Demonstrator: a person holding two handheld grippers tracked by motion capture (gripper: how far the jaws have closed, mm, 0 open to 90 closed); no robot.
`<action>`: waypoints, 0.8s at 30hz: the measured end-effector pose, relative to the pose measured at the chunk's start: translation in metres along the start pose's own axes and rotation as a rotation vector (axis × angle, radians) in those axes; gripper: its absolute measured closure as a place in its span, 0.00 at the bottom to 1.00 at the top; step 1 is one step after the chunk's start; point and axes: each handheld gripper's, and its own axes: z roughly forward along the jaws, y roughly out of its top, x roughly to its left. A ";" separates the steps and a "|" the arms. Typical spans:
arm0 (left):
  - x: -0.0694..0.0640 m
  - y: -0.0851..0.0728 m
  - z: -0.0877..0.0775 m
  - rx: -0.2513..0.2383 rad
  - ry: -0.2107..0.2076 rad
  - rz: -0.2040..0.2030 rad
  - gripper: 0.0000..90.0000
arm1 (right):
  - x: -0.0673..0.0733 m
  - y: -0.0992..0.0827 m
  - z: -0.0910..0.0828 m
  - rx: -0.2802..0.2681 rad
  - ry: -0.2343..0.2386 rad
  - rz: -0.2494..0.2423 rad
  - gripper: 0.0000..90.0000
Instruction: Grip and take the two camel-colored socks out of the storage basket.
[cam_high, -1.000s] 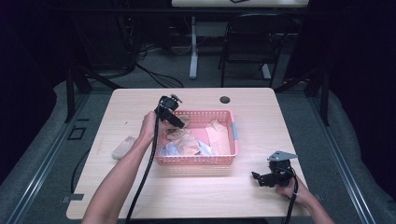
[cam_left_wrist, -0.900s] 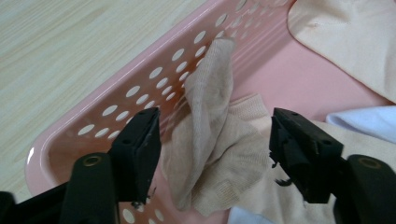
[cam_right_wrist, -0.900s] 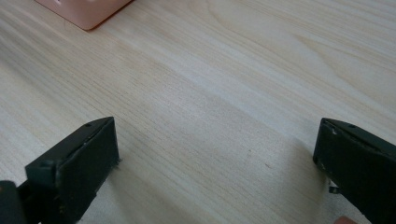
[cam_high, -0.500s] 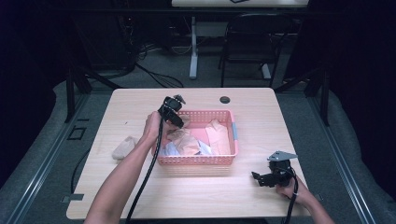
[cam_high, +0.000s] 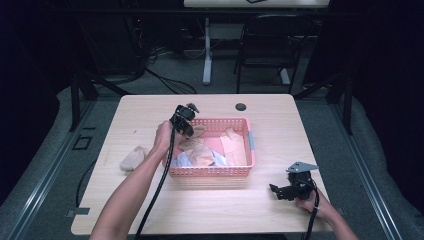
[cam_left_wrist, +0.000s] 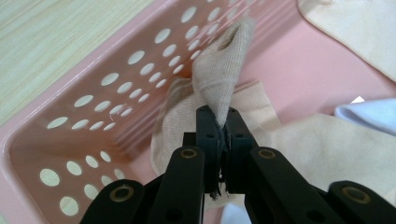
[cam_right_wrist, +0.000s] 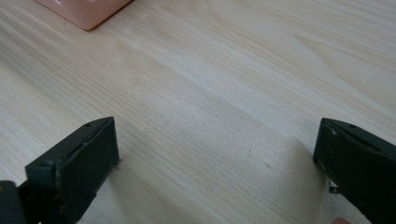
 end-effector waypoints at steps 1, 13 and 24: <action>0.000 -0.001 -0.002 -0.003 -0.007 0.001 0.97 | 0.000 0.000 0.000 0.001 0.000 -0.001 0.00; -0.004 -0.002 -0.032 -0.049 -0.037 0.045 0.97 | 0.000 0.000 0.000 0.000 0.000 0.000 0.00; -0.006 -0.001 -0.063 -0.060 -0.086 0.090 0.97 | 0.000 0.000 0.000 -0.001 0.000 0.005 0.00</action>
